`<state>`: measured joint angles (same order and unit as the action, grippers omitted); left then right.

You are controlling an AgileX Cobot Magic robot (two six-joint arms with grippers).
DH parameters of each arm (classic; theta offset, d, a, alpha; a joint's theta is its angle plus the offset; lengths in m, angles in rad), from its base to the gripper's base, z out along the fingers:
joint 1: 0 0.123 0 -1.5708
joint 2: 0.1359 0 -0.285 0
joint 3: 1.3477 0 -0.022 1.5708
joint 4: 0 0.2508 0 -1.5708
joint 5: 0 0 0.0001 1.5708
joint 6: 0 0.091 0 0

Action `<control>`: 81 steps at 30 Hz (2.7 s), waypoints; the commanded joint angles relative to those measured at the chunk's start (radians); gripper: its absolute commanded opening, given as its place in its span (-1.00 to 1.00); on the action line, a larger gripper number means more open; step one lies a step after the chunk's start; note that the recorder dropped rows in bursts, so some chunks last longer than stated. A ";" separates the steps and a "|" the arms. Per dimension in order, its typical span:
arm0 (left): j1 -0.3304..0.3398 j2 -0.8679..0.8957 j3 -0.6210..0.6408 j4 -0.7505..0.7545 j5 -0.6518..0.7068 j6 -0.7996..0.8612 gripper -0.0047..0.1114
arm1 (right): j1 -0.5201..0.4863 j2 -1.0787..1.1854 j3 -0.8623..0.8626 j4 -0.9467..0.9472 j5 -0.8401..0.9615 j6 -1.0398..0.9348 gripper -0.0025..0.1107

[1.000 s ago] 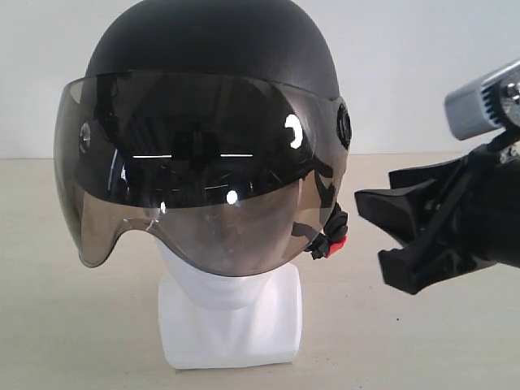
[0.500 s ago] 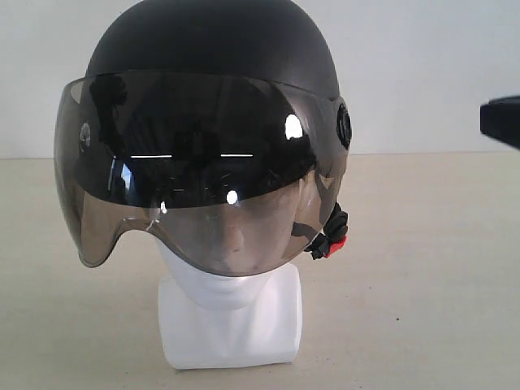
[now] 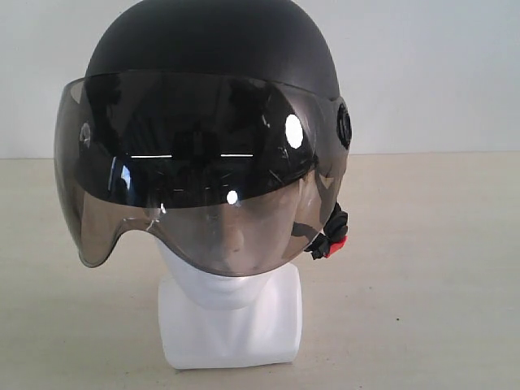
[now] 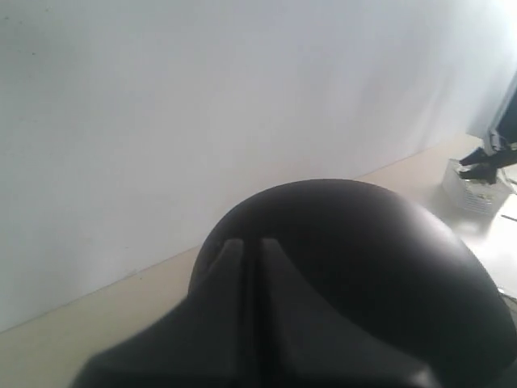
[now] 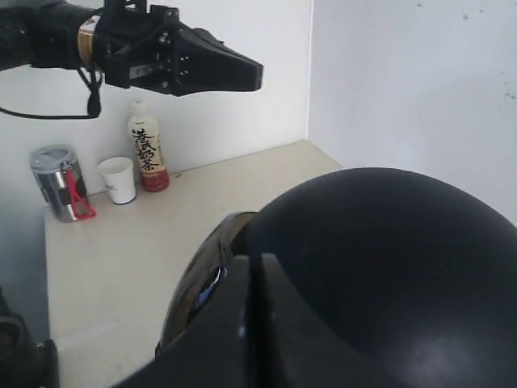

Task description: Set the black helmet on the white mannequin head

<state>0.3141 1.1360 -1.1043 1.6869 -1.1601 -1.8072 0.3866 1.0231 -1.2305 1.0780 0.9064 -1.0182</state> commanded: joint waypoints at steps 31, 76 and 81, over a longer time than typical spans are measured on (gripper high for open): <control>-0.268 0.234 -0.134 0.058 0.018 -0.144 -0.84 | 0.442 0.393 -0.369 -0.770 -0.054 0.730 -0.96; -0.382 0.317 -0.134 0.058 -0.061 -0.205 -0.84 | 0.450 0.397 -0.387 -0.772 0.119 0.729 -0.96; -0.382 0.317 -0.134 0.058 -0.061 -0.205 -0.84 | 0.450 0.397 -0.387 -0.766 0.150 0.729 -0.96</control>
<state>-0.0584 1.4377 -1.2431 1.6731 -1.2171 -2.0215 0.8293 1.4208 -1.6153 0.2986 0.9876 -0.2808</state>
